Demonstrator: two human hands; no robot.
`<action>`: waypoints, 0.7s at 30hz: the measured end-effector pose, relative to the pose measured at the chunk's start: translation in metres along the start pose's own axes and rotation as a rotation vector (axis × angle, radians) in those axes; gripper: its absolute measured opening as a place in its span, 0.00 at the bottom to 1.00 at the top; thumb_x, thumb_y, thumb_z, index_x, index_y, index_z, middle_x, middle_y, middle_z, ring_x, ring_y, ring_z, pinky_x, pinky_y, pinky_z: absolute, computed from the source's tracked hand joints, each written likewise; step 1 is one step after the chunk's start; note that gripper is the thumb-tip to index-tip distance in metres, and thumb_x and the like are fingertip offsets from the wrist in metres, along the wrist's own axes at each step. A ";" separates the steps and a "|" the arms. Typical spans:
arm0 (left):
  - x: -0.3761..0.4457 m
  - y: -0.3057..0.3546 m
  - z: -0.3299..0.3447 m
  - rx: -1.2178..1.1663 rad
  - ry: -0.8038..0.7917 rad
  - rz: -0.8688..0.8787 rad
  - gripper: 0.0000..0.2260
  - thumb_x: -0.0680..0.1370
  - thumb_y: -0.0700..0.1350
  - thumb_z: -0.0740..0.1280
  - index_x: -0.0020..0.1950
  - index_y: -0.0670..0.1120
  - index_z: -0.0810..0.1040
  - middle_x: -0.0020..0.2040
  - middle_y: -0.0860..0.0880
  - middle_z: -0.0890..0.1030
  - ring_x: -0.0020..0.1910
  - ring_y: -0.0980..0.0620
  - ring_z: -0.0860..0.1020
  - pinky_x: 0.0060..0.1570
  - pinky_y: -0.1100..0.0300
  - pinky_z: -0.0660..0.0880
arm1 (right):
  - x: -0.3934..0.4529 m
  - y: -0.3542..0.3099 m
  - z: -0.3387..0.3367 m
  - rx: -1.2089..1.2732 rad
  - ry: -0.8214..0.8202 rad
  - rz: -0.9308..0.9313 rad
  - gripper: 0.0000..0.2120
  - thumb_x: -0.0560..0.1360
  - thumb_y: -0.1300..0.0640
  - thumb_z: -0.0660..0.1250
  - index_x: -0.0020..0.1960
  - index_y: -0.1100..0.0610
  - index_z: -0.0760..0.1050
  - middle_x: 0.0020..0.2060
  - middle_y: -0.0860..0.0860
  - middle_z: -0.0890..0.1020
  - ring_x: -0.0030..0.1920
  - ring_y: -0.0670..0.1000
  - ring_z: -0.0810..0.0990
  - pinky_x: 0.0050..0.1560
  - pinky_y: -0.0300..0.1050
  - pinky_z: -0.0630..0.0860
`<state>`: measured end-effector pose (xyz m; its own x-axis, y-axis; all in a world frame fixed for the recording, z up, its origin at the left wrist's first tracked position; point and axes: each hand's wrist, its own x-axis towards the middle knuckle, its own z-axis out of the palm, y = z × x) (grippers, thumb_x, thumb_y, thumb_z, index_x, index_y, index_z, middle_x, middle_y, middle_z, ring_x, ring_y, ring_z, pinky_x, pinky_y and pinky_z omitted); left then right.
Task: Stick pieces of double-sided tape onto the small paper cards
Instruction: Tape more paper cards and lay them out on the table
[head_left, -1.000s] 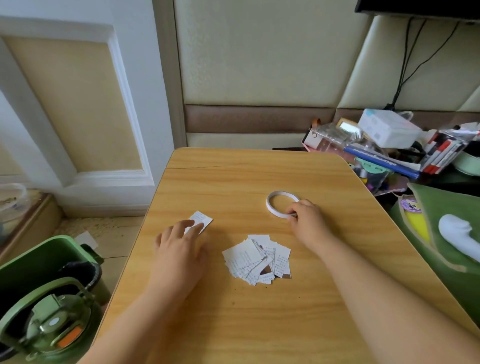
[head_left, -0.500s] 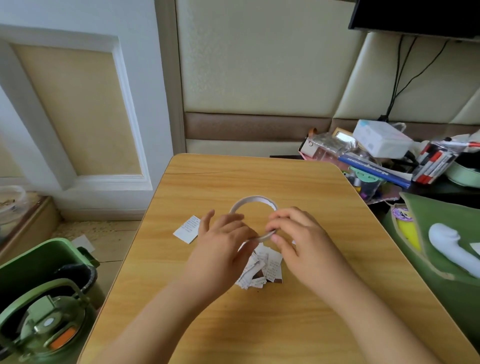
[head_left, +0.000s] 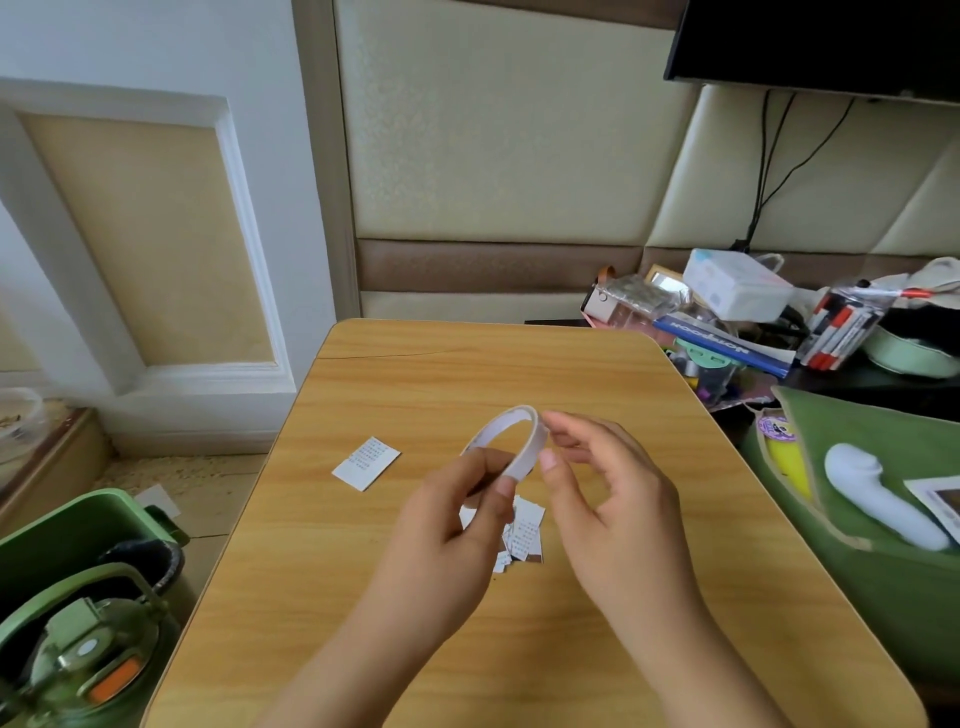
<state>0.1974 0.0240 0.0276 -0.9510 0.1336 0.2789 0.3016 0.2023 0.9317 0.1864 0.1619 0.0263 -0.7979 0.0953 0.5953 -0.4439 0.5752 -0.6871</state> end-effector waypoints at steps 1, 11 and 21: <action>-0.001 0.002 0.001 -0.003 0.013 0.014 0.08 0.79 0.49 0.60 0.43 0.55 0.77 0.33 0.58 0.74 0.37 0.61 0.72 0.37 0.73 0.67 | -0.001 -0.002 0.000 0.009 0.008 0.009 0.13 0.74 0.54 0.65 0.58 0.49 0.78 0.52 0.36 0.79 0.51 0.40 0.79 0.51 0.27 0.71; -0.004 0.012 -0.002 0.046 0.107 0.012 0.08 0.78 0.49 0.65 0.40 0.56 0.80 0.31 0.60 0.78 0.39 0.59 0.73 0.33 0.73 0.67 | -0.007 -0.017 -0.003 0.152 0.008 0.147 0.06 0.73 0.57 0.72 0.46 0.48 0.78 0.46 0.39 0.82 0.48 0.46 0.81 0.49 0.45 0.78; -0.006 0.034 -0.010 0.010 0.137 0.030 0.07 0.77 0.38 0.66 0.40 0.43 0.80 0.27 0.55 0.72 0.24 0.61 0.70 0.22 0.75 0.64 | -0.004 -0.031 -0.006 0.138 -0.003 0.128 0.18 0.70 0.58 0.74 0.53 0.42 0.72 0.44 0.38 0.81 0.49 0.41 0.78 0.50 0.31 0.72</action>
<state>0.2126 0.0205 0.0596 -0.9416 0.0065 0.3367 0.3305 0.2100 0.9201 0.2056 0.1484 0.0481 -0.8527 0.1583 0.4979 -0.3901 0.4412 -0.8082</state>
